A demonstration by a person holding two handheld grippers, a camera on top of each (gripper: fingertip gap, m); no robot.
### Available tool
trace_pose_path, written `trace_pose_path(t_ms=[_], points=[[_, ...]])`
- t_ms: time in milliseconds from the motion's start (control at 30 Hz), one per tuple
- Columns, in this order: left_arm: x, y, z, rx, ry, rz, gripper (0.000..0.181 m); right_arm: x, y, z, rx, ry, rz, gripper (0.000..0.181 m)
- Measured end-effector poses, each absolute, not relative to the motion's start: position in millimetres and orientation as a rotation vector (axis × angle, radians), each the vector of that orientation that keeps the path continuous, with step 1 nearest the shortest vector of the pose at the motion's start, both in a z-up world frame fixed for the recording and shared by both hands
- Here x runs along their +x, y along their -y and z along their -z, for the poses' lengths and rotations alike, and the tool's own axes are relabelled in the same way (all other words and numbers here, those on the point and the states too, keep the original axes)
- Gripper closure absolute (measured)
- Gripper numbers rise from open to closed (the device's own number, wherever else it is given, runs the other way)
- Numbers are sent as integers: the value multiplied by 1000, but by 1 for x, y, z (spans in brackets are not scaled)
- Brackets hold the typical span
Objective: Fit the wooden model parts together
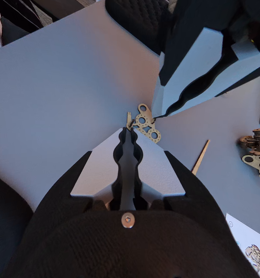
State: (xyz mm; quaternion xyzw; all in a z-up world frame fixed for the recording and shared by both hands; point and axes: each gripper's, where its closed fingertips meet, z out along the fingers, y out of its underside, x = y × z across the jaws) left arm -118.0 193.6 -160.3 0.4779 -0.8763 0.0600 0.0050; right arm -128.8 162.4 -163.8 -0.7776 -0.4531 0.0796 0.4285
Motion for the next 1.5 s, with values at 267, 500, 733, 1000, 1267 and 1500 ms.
trace_pose_path(t_ms=[267,500,733,1000,1267,1500], points=[[-117,-194,160,1337,2814,-214,180,-101,-177,150,-1954,902,-144,173],[-115,-193,160,1275,2860,-145,180,-107,-174,164,-1988,1003,-74,181],[-113,-192,160,1295,2846,-166,180,-106,-175,164,-1998,987,-75,181],[-109,-191,160,1338,2858,-295,169,-106,-175,164,-2003,981,-81,181],[-106,-202,145,1417,2856,-503,171,-106,-175,164,-2000,982,-72,181],[-108,-210,156,1246,2906,-864,164,-106,-175,164,-2001,981,-74,181]])
